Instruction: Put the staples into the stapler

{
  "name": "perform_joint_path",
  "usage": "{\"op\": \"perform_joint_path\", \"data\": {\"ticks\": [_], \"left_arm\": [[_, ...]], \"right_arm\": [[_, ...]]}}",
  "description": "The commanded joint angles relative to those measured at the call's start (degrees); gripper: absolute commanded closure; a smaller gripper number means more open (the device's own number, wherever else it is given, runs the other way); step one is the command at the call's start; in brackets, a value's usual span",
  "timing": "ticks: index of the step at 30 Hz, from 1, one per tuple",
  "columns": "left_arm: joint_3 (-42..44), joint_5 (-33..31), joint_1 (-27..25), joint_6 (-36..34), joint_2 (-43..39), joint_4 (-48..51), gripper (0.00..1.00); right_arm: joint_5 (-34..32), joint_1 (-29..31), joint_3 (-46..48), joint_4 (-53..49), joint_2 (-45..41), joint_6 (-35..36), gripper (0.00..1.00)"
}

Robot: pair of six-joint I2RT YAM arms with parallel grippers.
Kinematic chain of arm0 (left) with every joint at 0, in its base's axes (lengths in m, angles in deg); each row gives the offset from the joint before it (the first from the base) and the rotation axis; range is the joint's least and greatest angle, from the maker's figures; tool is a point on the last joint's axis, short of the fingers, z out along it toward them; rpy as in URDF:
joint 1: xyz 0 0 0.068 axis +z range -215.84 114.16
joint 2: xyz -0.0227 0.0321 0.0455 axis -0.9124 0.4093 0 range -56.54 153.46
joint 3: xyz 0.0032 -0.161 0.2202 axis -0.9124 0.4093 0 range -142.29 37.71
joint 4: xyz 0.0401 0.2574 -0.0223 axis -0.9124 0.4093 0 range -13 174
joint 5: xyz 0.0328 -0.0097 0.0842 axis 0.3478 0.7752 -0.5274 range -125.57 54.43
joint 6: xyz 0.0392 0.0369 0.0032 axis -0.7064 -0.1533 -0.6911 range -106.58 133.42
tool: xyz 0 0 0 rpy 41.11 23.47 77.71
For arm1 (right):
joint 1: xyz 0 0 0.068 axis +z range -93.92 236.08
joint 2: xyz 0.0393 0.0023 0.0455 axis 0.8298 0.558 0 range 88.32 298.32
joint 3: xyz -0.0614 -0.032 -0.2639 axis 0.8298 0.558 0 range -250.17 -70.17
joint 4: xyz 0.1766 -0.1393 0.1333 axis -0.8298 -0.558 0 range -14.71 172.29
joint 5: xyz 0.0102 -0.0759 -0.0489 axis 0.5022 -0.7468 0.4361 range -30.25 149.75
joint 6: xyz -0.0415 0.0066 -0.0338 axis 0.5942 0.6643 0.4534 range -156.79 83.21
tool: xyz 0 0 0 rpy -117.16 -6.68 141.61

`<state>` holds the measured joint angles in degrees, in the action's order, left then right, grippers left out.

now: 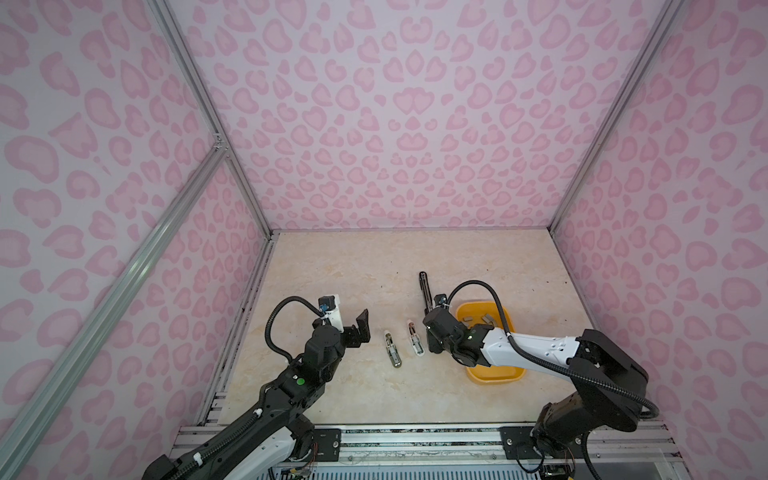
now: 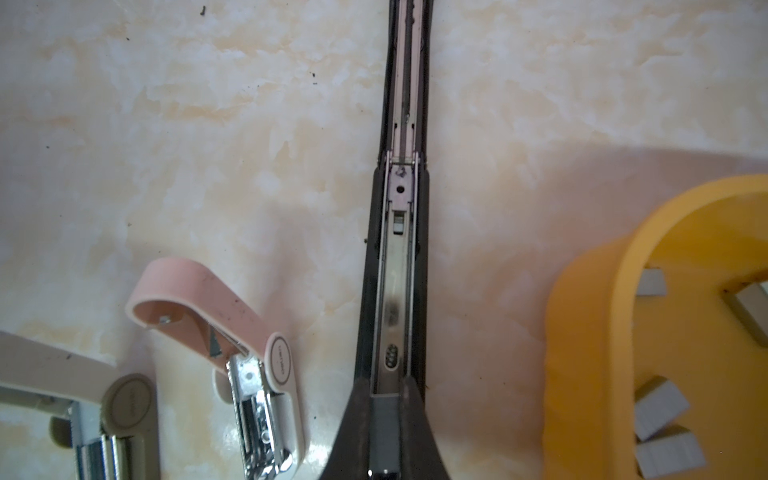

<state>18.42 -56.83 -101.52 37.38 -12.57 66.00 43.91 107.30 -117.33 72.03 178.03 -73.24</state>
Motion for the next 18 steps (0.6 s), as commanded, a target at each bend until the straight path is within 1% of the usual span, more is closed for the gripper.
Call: {"op": "perform_joint_path", "data": {"ticks": [1, 13, 18], "left_arm": [[-0.58, -0.36, 0.09, -0.13, 0.06, -0.76, 0.03], [-0.56, -0.29, 0.09, -0.06, 0.23, -0.95, 0.03], [-0.50, -0.37, 0.11, 0.03, 0.80, -1.12, 0.03]], "right_arm": [[0.45, 0.00, 0.73, -0.44, -0.06, -0.79, 1.00], [0.65, -0.01, 2.08, 0.80, -0.37, -1.65, 1.00], [-1.28, -0.07, 1.83, 0.65, -0.74, -1.03, 1.00]]}}
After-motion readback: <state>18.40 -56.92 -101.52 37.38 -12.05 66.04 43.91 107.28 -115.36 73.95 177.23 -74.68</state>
